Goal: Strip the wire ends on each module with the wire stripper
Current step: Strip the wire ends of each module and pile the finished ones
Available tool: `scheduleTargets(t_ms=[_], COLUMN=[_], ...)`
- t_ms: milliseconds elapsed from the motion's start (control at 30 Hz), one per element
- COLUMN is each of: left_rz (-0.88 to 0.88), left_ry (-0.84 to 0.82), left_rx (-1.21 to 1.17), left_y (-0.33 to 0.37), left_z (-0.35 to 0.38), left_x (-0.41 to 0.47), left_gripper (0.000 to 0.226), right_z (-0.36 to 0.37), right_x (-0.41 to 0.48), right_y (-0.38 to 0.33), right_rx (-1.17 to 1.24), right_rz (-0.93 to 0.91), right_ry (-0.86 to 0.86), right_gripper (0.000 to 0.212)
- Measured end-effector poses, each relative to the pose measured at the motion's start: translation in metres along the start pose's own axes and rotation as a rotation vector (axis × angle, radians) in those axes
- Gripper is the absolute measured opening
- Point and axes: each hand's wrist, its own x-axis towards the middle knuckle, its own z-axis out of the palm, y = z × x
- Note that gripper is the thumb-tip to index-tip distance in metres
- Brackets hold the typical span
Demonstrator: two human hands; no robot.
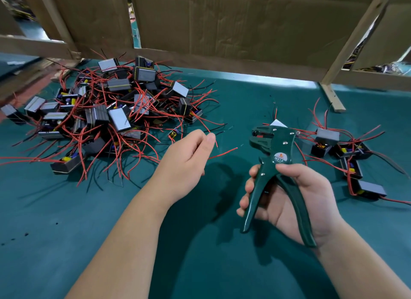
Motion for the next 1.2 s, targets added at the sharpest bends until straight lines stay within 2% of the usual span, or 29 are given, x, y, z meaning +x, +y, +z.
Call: scheduleTargets(t_ms=[100, 300, 467, 633, 900, 1200], left_rz=[0.005, 0.005, 0.016, 0.037, 0.077, 0.126], left_ry=[-0.009, -0.061, -0.038, -0.018, 0.258, 0.253], left_rx=[-0.088, -0.431, -0.544, -0.533, -0.381, -0.216], left_y=[0.0011, 0.0033, 0.002, 0.0012, 0.0029, 0.0017], left_z=[-0.0003, -0.0022, -0.005, -0.0064, -0.0072, -0.0055], left_x=[0.0014, 0.0057, 0.0067, 0.0078, 0.0097, 0.0063], left_gripper=[0.039, 0.047, 0.055, 0.057, 0.053, 0.052], right_z=[0.0019, -0.0004, 0.0003, -0.0006, 0.0005, 0.0014], right_x=[0.0005, -0.0027, -0.0033, -0.0053, -0.0072, -0.0062], right_y=[0.0007, -0.0037, -0.0037, -0.0046, -0.0007, 0.0016], right_rx=[-0.021, -0.043, -0.064, -0.078, -0.088, -0.093], right_rz=[0.057, 0.177, 0.226, 0.233, 0.236, 0.194], right_ry=[-0.021, -0.117, -0.153, -0.179, -0.362, -0.307], right_gripper=[0.052, 0.052, 0.05, 0.049, 0.042, 0.043])
